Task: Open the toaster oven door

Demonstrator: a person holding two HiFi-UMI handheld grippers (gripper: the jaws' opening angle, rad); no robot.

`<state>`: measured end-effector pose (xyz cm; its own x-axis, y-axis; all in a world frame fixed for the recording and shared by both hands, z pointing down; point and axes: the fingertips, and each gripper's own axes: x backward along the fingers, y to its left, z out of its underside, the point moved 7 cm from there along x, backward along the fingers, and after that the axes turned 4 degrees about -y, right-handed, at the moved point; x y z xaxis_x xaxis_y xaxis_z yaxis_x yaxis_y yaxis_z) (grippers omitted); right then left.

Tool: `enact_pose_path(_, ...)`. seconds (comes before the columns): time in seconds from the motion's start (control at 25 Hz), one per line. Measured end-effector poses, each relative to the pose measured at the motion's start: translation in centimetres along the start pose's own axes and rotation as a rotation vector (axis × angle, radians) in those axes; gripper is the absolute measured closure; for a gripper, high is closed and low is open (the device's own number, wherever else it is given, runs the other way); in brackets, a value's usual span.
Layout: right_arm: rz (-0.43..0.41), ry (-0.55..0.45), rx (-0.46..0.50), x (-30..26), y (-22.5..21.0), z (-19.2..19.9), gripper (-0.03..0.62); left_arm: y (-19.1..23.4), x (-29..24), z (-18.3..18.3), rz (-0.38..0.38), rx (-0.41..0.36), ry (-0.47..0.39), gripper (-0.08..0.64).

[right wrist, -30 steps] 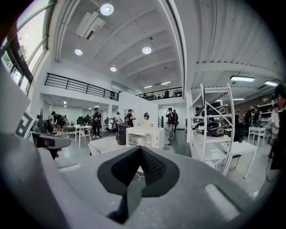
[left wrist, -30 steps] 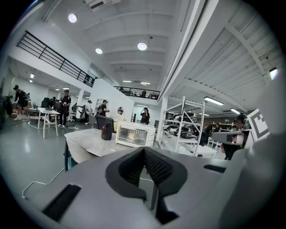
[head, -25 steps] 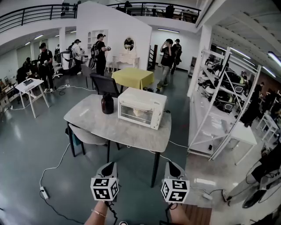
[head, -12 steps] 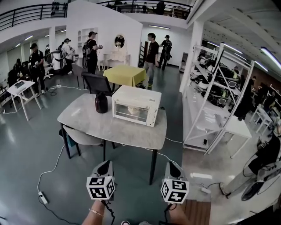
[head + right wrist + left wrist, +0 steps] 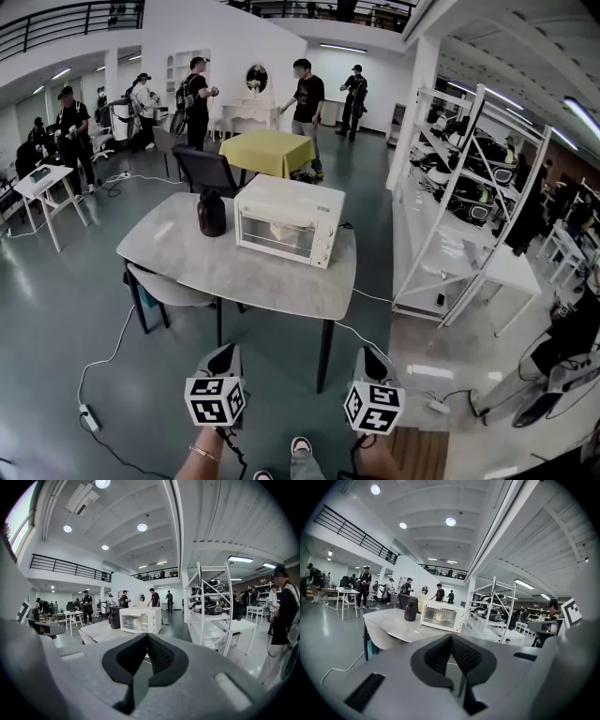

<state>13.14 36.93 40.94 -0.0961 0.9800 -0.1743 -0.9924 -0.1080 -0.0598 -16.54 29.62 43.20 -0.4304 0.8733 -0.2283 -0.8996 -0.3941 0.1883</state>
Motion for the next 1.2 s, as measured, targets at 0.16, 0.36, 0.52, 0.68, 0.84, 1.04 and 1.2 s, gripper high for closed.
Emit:
enact_pose_path(0.16, -0.026, 0.000, 0.009, -3.2, -1.7, -0.9, 0.588, -0.8, -3.0, -0.8, -0.025, 0.006, -0.005, 0.555)
enact_pose_path(0.36, -0.084, 0.013, 0.018, -8.0, -4.3, -2.0, 0.588, -2.3, -7.5, -1.8, -0.054, 0.019, -0.018, 0.555)
enact_pose_path(0.52, -0.122, 0.005, 0.029, -11.6, -5.9, -3.5, 0.588, -3.3, -10.8, -2.8, -0.070, 0.027, -0.031, 0.555)
enact_pose_path(0.68, -0.163, 0.009, 0.037, -14.6, -6.7, -4.2, 0.588, -3.6, -12.8, -3.2, -0.101, 0.030, -0.032, 0.555)
enact_pose_path(0.84, -0.187, 0.011, 0.023, -17.1, -7.6, -4.5, 0.588, -3.7, -14.3, -3.6, -0.128, 0.024, -0.032, 0.555)
enact_pose_path(1.04, -0.215, 0.027, 0.003, -19.7, -8.0, -4.4, 0.588, -3.4, -15.9, -4.6, -0.158, 0.007, -0.018, 0.555)
enact_pose_path(1.2, -0.217, 0.040, -0.007, -21.9, -8.4, -4.2, 0.588, -3.1, -18.0, -5.3, -0.154, -0.009, -0.018, 0.555)
